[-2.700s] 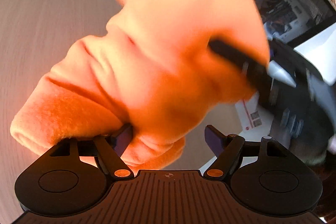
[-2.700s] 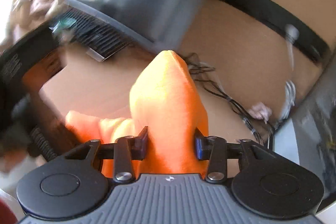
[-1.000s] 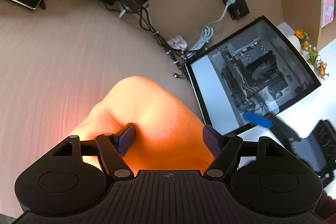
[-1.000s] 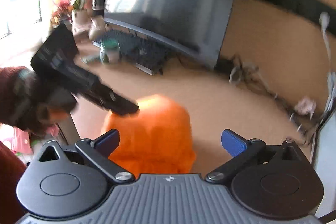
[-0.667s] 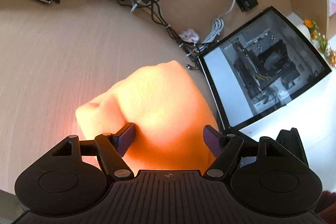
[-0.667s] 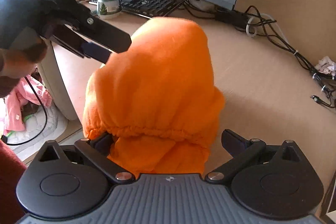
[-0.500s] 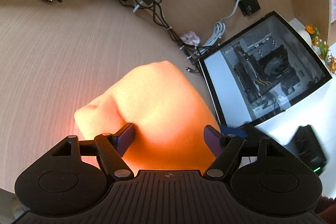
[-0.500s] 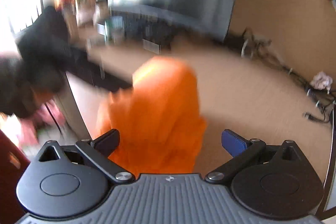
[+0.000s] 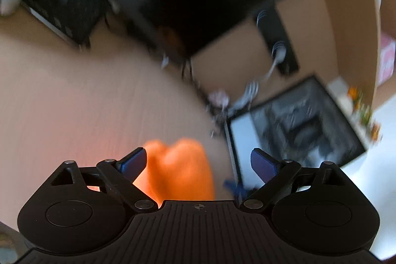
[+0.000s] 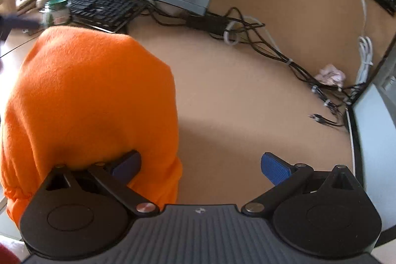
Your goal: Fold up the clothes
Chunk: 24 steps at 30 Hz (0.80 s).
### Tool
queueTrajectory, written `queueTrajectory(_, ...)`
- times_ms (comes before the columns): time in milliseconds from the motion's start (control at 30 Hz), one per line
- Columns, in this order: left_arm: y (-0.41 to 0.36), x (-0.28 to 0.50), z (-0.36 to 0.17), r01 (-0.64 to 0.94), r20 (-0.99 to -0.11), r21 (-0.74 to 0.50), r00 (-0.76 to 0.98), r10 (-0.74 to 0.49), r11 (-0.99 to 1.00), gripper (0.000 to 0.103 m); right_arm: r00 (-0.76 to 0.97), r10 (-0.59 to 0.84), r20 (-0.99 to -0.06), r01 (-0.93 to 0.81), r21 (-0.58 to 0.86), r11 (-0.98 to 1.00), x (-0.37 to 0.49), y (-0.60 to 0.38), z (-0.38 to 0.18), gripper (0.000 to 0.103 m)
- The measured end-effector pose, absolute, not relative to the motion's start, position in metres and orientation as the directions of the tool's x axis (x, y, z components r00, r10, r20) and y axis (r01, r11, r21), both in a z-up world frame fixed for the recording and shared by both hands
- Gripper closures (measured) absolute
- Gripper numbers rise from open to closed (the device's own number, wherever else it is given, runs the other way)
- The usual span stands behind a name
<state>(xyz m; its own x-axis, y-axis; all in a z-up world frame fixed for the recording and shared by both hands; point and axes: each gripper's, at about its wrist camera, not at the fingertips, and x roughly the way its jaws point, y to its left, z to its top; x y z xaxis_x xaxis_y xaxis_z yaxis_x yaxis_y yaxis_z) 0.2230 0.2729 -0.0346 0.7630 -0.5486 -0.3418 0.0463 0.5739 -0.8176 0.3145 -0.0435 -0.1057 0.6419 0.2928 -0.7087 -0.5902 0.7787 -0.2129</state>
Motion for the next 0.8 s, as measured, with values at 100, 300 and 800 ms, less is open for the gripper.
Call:
queueTrajectory(100,0.267,0.226,-0.03,0.082,-0.299,-0.838,0.758,-0.58,0.539,0.009,0.635,0.309,-0.708,-0.602,-0.203,0.773,0.314,-0.043,-0.107,0.0)
queueTrajectory(300,0.228,0.239,-0.074,-0.008,-0.485,-0.767,0.66,-0.573,0.641,0.009,0.68,0.377,-0.629,-0.602,-0.185,0.777,0.299,-0.057,-0.069,0.0)
queueTrajectory(800,0.212,0.225,-0.089,0.014,-0.552,-0.687,0.64,-0.534,0.727,0.008,0.682,0.4,-0.613,-0.646,-0.247,0.722,0.295,-0.033,-0.095,0.0)
